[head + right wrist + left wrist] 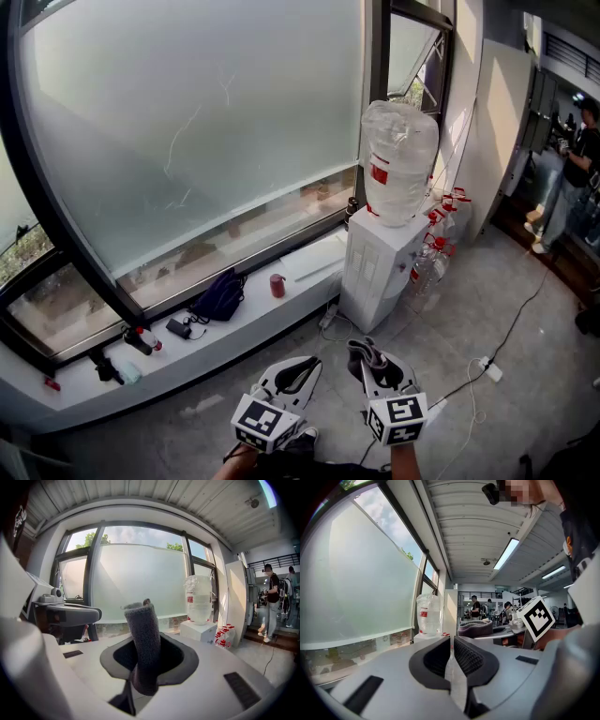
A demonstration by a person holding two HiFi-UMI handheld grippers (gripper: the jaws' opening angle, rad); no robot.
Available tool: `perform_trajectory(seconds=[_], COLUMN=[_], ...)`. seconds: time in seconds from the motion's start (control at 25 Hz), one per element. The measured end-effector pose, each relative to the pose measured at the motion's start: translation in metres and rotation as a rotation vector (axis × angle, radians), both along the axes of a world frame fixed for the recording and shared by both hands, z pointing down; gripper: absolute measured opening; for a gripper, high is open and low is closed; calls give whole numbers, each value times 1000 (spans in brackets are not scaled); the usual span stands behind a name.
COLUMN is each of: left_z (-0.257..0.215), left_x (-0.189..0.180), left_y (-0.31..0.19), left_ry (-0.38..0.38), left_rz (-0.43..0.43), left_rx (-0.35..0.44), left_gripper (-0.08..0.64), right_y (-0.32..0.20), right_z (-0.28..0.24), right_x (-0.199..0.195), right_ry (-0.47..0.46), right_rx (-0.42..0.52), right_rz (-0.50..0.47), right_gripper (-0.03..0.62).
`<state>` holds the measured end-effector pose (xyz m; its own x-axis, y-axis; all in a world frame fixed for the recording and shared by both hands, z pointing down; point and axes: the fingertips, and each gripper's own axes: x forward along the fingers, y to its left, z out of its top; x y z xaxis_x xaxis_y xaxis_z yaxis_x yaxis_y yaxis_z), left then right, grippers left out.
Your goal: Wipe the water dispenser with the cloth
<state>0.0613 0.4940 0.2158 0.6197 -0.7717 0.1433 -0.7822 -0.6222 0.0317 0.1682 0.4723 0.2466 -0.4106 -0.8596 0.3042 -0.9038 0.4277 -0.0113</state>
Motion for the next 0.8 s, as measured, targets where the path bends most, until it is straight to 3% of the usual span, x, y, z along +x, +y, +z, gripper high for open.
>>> perform_trajectory(seconds=[0.8], left_z=[10], left_x=[-36], left_y=[-97], left_ry=[27], left_rz=[64], left_rx=[18], left_gripper=[37], right_y=[-97], right_z=[3], right_x=[-40], right_ry=[12], right_rx=[18], right_rz=[19], right_gripper=[106])
